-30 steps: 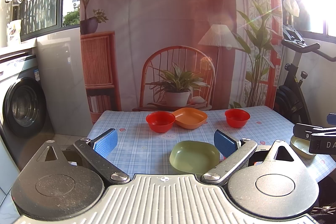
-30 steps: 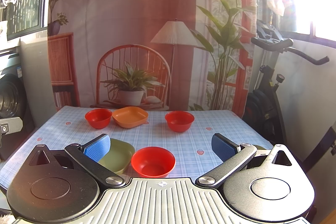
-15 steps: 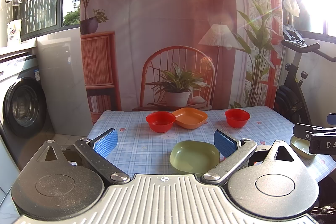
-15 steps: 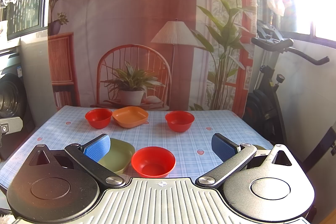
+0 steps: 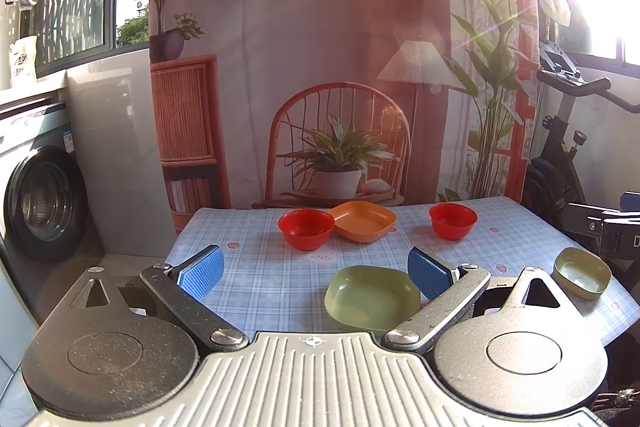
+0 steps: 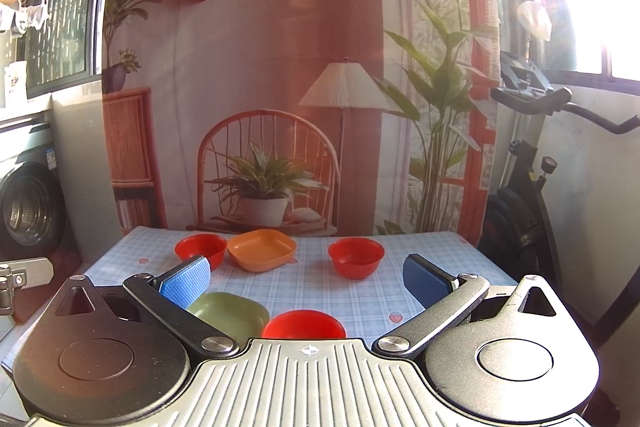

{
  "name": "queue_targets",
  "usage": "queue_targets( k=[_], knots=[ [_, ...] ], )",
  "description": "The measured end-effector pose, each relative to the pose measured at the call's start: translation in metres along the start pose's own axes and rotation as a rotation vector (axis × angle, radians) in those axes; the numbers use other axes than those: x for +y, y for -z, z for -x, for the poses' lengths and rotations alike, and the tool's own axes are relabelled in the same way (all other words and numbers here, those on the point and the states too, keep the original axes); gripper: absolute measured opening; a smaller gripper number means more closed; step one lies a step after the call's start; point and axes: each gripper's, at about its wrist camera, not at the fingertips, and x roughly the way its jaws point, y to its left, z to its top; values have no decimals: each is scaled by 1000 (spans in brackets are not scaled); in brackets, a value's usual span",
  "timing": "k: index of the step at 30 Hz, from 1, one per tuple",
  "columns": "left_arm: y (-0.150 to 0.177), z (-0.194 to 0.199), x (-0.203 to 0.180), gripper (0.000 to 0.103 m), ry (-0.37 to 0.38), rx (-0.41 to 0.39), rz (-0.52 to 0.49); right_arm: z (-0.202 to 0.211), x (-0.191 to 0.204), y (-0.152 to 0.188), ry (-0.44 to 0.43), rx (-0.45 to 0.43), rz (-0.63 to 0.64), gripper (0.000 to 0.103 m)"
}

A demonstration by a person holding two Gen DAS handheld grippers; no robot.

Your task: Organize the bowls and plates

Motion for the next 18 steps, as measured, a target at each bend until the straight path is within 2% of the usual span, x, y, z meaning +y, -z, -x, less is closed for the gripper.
queue_targets(
  k=[2,6,11,18],
  knots=[
    [-2,-4,3,99,1,-14,-13,-8,-4,-11,-6,-28,-5,103],
    [-17,-20,0,99,-58,-62,-101,-29,-8,-30,-20,-76,-25,103],
    [-37,-49,6,99,-38,-83,-111,-66,-11,-50,-46,-128,-49,103],
    [-49,-99,13,98,-71,-52,-129,-124,-7,-58,-46,-76,-48,103]
  ],
)
